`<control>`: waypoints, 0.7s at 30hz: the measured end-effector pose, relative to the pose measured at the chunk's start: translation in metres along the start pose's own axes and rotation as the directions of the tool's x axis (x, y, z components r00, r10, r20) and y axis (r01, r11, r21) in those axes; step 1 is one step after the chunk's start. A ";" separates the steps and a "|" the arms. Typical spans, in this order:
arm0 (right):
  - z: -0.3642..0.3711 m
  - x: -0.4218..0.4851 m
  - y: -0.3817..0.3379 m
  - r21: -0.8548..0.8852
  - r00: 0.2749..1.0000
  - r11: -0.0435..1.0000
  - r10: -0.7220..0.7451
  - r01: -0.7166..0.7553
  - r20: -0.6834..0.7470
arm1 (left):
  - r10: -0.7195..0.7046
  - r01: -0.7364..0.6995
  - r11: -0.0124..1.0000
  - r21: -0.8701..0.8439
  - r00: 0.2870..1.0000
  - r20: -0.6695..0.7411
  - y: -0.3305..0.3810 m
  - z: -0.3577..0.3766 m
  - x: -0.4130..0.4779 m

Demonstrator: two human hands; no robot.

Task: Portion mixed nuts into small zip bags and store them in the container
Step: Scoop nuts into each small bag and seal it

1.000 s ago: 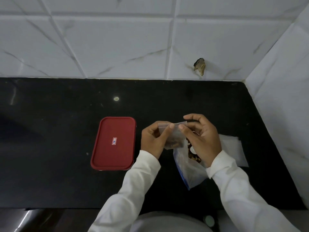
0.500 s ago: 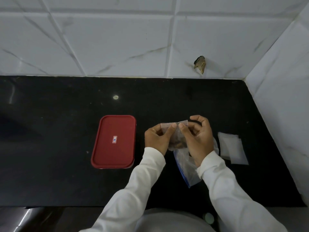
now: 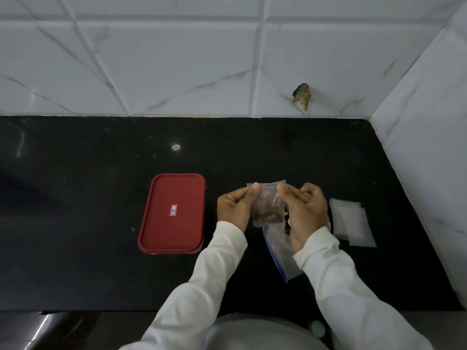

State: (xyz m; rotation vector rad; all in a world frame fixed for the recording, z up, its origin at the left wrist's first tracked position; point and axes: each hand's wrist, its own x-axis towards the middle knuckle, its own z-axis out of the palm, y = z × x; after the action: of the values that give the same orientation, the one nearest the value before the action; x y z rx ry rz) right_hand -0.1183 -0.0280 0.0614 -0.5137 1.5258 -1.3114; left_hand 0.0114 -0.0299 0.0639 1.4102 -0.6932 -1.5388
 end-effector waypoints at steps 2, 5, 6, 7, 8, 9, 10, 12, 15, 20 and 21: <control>0.000 0.003 0.001 0.035 0.999 0.999 0.039 -0.038 -0.020 | -0.017 0.017 0.999 -0.048 1.000 -0.002 0.000 0.001 0.000; -0.001 0.004 0.001 0.031 0.998 0.998 0.056 -0.055 -0.015 | -0.078 0.074 0.983 -0.170 0.997 -0.018 -0.001 0.001 0.002; -0.002 0.004 0.002 -0.005 0.998 0.998 0.058 -0.058 0.001 | -0.079 0.073 0.981 -0.182 0.997 -0.025 -0.001 0.001 0.002; -0.003 0.004 0.004 -0.035 0.998 0.997 0.063 -0.063 0.020 | -0.068 0.059 0.983 -0.176 0.997 -0.045 -0.001 0.001 0.003; -0.004 0.004 0.005 -0.061 0.997 0.996 0.074 -0.072 0.037 | -0.042 0.031 0.988 -0.152 0.996 -0.075 -0.002 0.001 0.004; -0.004 0.004 0.006 -0.089 0.995 0.993 0.086 -0.081 0.050 | -0.007 -0.006 0.993 -0.115 0.994 -0.111 -0.002 0.001 0.005; -0.004 0.004 0.007 -0.118 0.994 0.989 0.093 -0.085 0.058 | 0.037 -0.047 0.997 -0.060 0.987 -0.153 -0.003 0.002 0.006; -0.002 0.004 0.008 -0.154 0.993 0.984 0.098 -0.089 0.057 | 0.177 -0.162 0.983 0.082 0.960 -0.218 -0.005 0.003 0.003; 0.002 0.004 0.009 -0.195 0.995 0.977 0.092 -0.083 0.039 | 0.394 -0.343 0.911 0.229 0.890 -0.231 -0.011 0.006 0.000; 0.003 0.006 0.006 -0.314 0.997 0.948 0.071 -0.059 0.027 | 0.385 -0.342 0.899 0.273 0.915 -0.122 -0.015 0.005 0.003; 0.003 0.006 0.004 -0.331 0.997 0.942 0.067 -0.051 0.036 | 0.362 -0.334 0.905 0.263 0.930 -0.064 -0.015 0.003 0.004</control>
State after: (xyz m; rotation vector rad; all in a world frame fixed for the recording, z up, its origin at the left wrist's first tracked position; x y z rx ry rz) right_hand -0.1172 -0.0331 0.0560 -0.6992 1.7189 -0.9931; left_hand 0.0048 -0.0275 0.0496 1.4468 -1.0362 -1.1132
